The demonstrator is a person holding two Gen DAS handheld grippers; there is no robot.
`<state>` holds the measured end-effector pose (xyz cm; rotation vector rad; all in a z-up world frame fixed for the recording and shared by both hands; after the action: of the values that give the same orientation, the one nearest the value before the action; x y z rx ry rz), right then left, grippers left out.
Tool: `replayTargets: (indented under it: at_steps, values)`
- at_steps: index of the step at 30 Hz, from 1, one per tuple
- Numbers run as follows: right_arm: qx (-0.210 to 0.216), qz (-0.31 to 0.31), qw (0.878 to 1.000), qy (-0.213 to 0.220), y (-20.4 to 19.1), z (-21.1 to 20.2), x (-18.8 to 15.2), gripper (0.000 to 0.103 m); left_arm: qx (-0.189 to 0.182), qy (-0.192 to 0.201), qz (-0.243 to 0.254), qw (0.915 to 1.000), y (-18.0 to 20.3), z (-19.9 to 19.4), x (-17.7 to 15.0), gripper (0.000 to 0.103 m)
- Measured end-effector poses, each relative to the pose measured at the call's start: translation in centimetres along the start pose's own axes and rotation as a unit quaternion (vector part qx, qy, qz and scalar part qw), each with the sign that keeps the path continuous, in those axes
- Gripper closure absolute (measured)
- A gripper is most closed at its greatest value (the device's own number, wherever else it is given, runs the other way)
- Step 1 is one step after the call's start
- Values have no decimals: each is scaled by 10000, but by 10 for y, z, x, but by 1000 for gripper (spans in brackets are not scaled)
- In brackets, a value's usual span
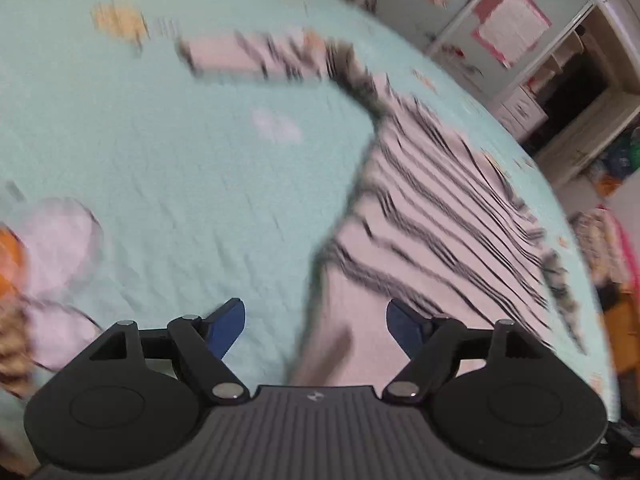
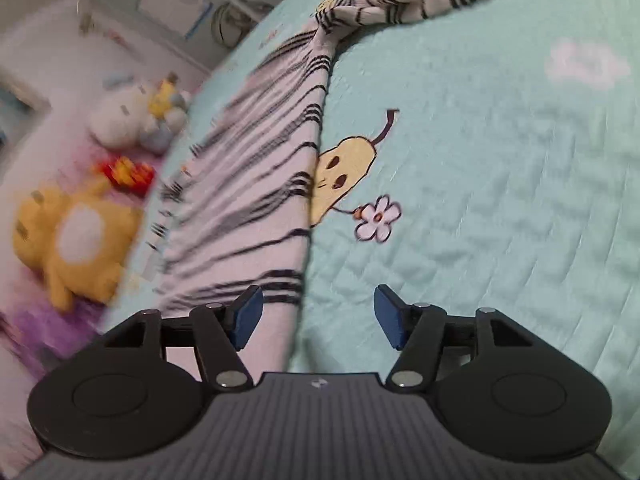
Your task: Fold clothes
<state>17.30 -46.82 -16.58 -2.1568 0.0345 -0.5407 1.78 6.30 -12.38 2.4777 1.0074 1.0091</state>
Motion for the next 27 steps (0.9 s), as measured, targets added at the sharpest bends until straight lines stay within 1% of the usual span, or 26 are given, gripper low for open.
replayTargets:
  at_steps: [1, 3, 5, 7, 9, 11, 12, 13, 14, 15, 16, 17, 20, 22, 24, 27]
  values:
    - [101, 77, 9999, -6, 2, 2, -1, 35, -36, -17, 90, 10000, 2, 3, 1, 16]
    - [246, 53, 9996, -115, -1, 9, -1, 33, -102, -53, 270, 9996, 8, 8, 3, 9]
    - [409, -84, 9985, -364, -10, 21, -3, 33, -78, -143, 516, 9985, 15, 20, 8, 5]
    - [502, -162, 9970, -563, -18, 31, -7, 33, -121, -243, 880, 9958, 22, 25, 7, 4]
    - [531, -166, 9966, -611, -23, 37, -12, 33, -234, -300, 1045, 9938, 26, 32, 6, 0]
    - [618, -200, 9954, -701, -28, 41, -18, 33, -392, -413, 1311, 9897, 32, 38, 4, 1]
    - [634, -240, 9949, -741, -31, 43, -21, 34, -503, -461, 1375, 9882, 35, 36, 0, 6]
    - [633, -290, 9945, -785, -34, 45, -23, 38, -608, -508, 1432, 9865, 37, 35, -4, 19]
    - [614, -350, 9940, -833, -35, 48, -25, 52, -656, -551, 1422, 9861, 39, 36, -5, 28]
    - [601, -346, 9935, -902, -35, 52, -26, 64, -658, -580, 1408, 9861, 40, 37, -6, 53]
    - [594, -265, 9929, -995, -32, 57, -27, 94, -647, -614, 1356, 9867, 41, 38, -6, 91]
    - [611, -222, 9926, -1030, -30, 59, -27, 98, -684, -699, 1217, 9877, 40, 41, -5, 92]
    - [752, -226, 9926, -922, -32, 52, -26, 98, -643, -635, 1015, 9907, 44, 34, -5, 94]
    - [867, -237, 9924, -840, -34, 45, -24, 98, -627, -446, 1051, 9915, 53, 17, -3, 94]
    - [1019, -304, 9919, -698, -40, 25, -16, 98, -712, -246, 1008, 9920, 62, -6, 1, 95]
    - [1206, -433, 9902, -556, -53, -5, -8, 99, -998, 71, 962, 9903, 74, -43, 7, 95]
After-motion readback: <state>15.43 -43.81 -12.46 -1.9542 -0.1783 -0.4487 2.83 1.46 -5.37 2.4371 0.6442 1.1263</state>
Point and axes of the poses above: each gripper's, at about its wrist camera, not at the fingertips, and z roughly the way its jaws point, y to its right, x to its top, the point moved 1 cm from there along z, roughly the way its jaws point, and after that the axes turned 2 degrees about x, right-handed, at the moved point
